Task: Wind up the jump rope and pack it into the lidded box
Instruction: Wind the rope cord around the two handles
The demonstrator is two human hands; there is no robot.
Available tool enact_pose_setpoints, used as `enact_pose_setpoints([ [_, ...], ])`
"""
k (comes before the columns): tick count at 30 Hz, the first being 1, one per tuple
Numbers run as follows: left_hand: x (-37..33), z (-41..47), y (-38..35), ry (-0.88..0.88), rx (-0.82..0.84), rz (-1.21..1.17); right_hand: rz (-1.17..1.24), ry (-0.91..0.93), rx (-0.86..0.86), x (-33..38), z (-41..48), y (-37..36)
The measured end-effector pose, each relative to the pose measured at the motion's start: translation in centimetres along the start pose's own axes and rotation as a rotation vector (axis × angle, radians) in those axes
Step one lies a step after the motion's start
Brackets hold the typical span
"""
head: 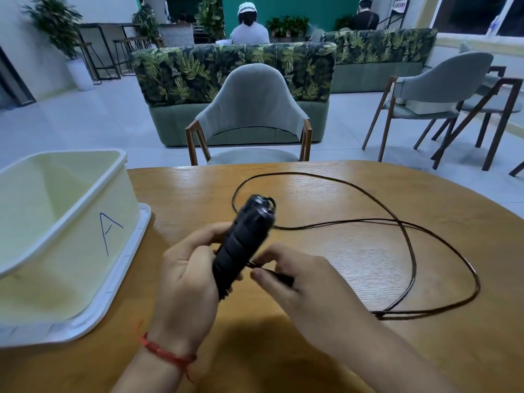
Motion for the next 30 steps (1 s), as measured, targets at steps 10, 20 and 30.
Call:
enact_pose_setpoints([
  [10,2.0,2.0,2.3,-0.088,-0.120,0.722,-0.478,0.435,0.255,4.4,-2.1,0.3],
  [20,0.1,-1.6,-2.2,-0.371,0.502,0.475,-0.094,0.374,-0.026,1.6,0.7,4.7],
  [30,-1.4,-3.8,-3.5,-0.445,0.713,0.616,0.148,-0.086,0.144,-1.0,1.5,5.3],
])
Point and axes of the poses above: each hand's wrist, its own z-axis towards the middle knuckle, its own y-axis out of the back of the hand, x = y × z, the point moved 5 cm from there along z, towards the middle knuckle, and after that the axes turned 8 degrees about -x, right-handed, at the moved point
